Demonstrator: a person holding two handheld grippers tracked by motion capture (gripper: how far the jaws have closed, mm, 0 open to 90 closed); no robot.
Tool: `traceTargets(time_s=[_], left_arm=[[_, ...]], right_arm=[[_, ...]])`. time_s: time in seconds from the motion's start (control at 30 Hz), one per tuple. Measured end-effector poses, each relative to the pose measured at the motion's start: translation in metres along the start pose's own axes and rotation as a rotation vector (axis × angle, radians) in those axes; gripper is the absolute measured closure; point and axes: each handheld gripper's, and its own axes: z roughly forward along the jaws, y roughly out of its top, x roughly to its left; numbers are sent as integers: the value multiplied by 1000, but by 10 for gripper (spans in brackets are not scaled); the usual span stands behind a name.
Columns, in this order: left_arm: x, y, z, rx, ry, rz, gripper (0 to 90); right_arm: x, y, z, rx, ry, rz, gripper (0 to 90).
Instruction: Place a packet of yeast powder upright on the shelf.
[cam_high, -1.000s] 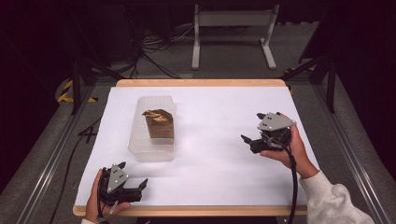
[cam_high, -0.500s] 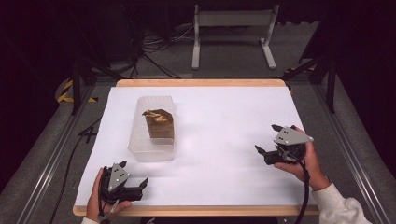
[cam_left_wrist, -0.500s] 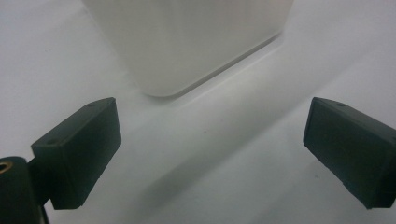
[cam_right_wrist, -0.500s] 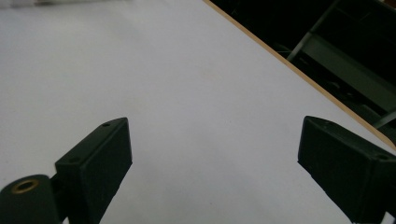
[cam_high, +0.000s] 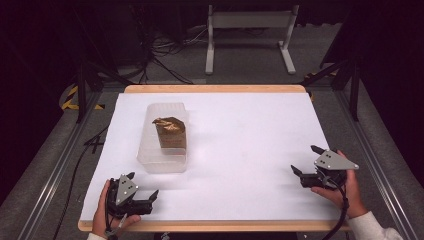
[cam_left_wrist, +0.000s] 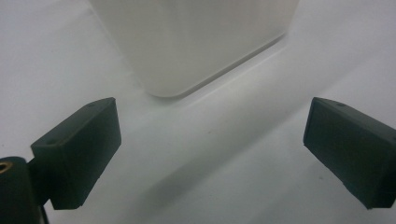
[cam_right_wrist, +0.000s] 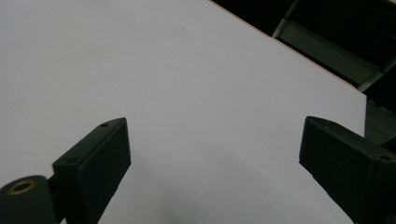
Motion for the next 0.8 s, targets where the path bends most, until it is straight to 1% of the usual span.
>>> traceTargets(time_s=[0.07, 0.17, 0.2, 0.3, 0.33, 0.43, 0.47, 0.53, 0.6, 0.67, 0.73, 0.8], left_arm=[[0, 0, 0, -3, 2, -3, 49], [1, 0, 0, -2, 4, -5, 49], [1, 1, 0, -3, 6, -1, 49], [1, 1, 1, -8, 8, -10, 48], [2, 1, 1, -6, 8, -8, 48], [2, 1, 2, -10, 12, -13, 47], [3, 2, 2, -10, 13, -13, 47], [3, 3, 3, -10, 14, -14, 47], [2, 5, 5, -9, 10, -9, 47], [1, 7, 8, -2, 9, 5, 47], [0, 7, 8, 3, 8, 8, 46], [0, 7, 8, -4, 9, 3, 46]], right_arm=[[-1, -5, -4, 4, -16, 8, 96], [-1, -10, -7, 4, -18, 12, 92], [0, -13, -9, 8, -15, 25, 91], [2, -22, -14, 11, -29, 26, 89], [2, -26, -16, 11, -28, 32, 89], [3, -36, -21, 13, -14, 70, 88], [3, -38, -23, 11, -25, 65, 88], [3, -41, -27, 4, -40, 70, 88], [1, -43, -31, -8, -34, 101, 87], [0, -45, -34, -15, -49, 111, 88], [1, -45, -36, -22, -41, 125, 88], [3, -45, -36, -23, -48, 108, 88]])
